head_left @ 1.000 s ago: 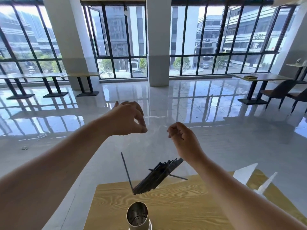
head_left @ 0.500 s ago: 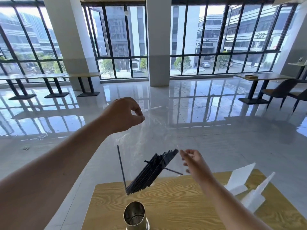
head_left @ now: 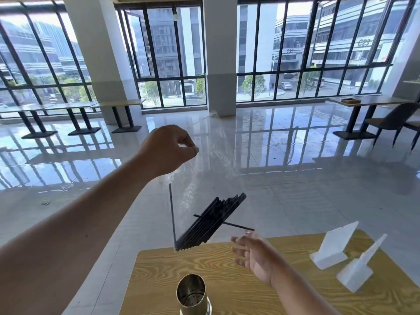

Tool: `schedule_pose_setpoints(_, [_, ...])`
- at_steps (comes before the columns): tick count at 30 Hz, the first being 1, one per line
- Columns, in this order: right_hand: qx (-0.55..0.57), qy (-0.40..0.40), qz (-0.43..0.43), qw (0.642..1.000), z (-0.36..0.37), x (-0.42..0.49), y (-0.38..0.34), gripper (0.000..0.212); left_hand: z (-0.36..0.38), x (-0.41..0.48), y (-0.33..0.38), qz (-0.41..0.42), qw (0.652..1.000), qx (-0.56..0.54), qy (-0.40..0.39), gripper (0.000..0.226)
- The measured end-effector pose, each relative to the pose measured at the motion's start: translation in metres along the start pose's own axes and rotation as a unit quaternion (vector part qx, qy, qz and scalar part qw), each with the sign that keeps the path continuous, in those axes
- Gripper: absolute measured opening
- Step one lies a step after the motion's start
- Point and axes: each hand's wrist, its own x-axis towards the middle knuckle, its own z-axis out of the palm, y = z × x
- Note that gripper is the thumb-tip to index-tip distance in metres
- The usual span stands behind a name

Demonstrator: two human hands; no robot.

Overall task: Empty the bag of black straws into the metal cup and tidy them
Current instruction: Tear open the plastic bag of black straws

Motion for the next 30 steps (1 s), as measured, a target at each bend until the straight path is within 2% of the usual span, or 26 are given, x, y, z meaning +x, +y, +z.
schedule_pose_setpoints(3, [0.024, -0.014, 0.007, 1.000, 0.008, 0.004, 0.002, 0.078, -0.004, 0.001, -0.004, -0.011, 1.000, -0.008, 0.007, 0.015])
schedule_pose_setpoints(7, [0.062, -0.011, -0.008, 0.998, 0.021, 0.011, -0.008, 0.055, -0.009, 0.003, -0.013, -0.017, 1.000, -0.009, 0.008, 0.014])
schedule_pose_setpoints(11, [0.096, 0.032, -0.070, 0.992, 0.016, 0.017, -0.034, 0.020, -0.018, 0.000, -0.033, -0.059, 0.997, -0.042, 0.024, 0.018])
schedule_pose_setpoints(14, [0.076, 0.069, -0.135, 0.986, 0.006, 0.016, -0.068, 0.016, -0.021, -0.009, -0.052, -0.103, 0.986, -0.126, 0.021, 0.015])
schedule_pose_setpoints(18, [0.010, 0.082, -0.237, 0.968, -0.001, 0.005, -0.120, 0.017, -0.012, -0.027, -0.073, -0.168, 0.944, -0.285, -0.008, 0.002])
schedule_pose_setpoints(20, [-0.036, 0.082, -0.274, 0.957, 0.001, -0.001, -0.140, 0.017, -0.002, -0.034, -0.077, -0.186, 0.925, -0.331, -0.017, 0.007])
schedule_pose_setpoints(22, [-0.064, 0.083, -0.294, 0.950, 0.005, -0.005, -0.154, 0.014, 0.008, -0.038, -0.080, -0.201, 0.911, -0.360, -0.006, 0.001])
schedule_pose_setpoints(24, [-0.077, 0.094, -0.310, 0.943, 0.006, -0.008, -0.163, 0.013, 0.016, -0.041, -0.083, -0.209, 0.903, -0.375, 0.015, 0.011])
schedule_pose_setpoints(30, [-0.121, 0.124, -0.352, 0.920, -0.001, -0.012, -0.163, 0.016, 0.027, -0.048, -0.084, -0.186, 0.904, -0.384, 0.014, 0.011])
